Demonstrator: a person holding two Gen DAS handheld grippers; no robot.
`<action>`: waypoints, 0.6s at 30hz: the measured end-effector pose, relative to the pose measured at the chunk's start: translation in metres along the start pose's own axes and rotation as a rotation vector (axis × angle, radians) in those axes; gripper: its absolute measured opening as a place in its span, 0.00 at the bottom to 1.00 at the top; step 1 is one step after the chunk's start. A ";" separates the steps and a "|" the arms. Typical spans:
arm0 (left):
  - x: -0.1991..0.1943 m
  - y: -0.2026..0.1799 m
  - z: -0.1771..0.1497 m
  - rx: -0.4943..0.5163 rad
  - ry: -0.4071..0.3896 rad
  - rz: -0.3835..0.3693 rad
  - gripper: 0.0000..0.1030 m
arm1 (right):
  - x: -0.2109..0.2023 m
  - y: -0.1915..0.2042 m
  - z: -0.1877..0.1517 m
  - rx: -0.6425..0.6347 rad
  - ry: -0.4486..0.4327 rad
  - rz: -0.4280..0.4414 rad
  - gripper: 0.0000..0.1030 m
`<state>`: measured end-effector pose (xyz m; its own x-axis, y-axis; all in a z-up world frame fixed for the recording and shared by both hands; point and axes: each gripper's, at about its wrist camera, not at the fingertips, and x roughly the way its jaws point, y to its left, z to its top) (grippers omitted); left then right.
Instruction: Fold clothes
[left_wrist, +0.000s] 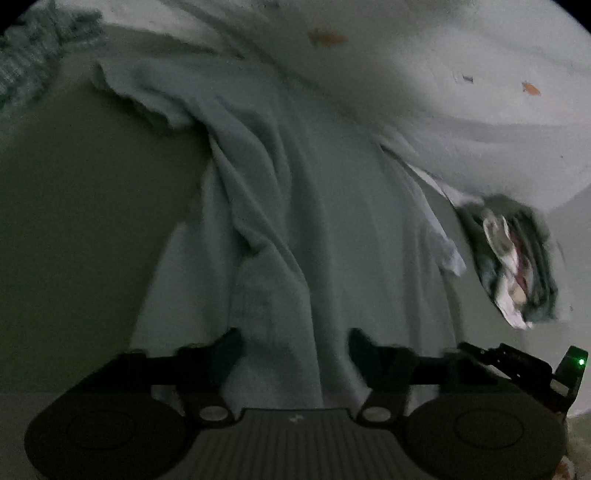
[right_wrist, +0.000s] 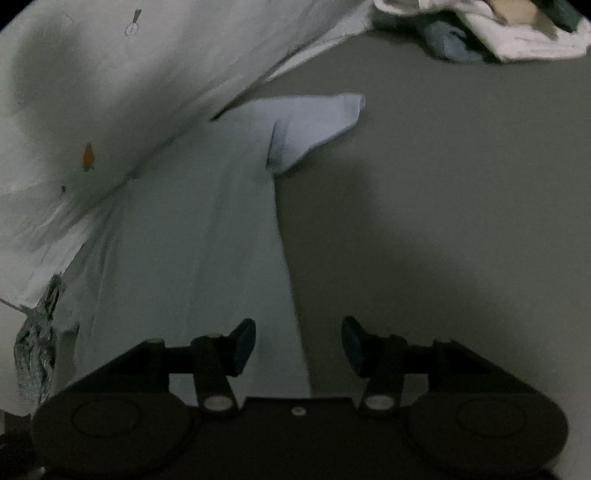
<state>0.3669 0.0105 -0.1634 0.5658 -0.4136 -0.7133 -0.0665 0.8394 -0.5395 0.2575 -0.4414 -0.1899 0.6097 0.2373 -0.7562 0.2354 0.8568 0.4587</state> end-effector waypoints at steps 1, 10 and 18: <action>0.003 0.002 0.000 0.000 0.005 -0.003 0.16 | -0.005 0.003 -0.005 0.000 0.000 -0.012 0.51; -0.064 0.060 0.019 -0.131 -0.225 0.045 0.00 | -0.039 0.007 -0.047 0.067 -0.027 -0.076 0.51; -0.121 0.143 0.022 -0.300 -0.349 0.222 0.13 | -0.051 0.013 -0.079 0.092 -0.022 -0.115 0.51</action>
<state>0.3066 0.1886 -0.1442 0.7485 -0.0519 -0.6611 -0.4201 0.7343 -0.5332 0.1697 -0.4064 -0.1823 0.5906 0.1292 -0.7965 0.3722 0.8322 0.4110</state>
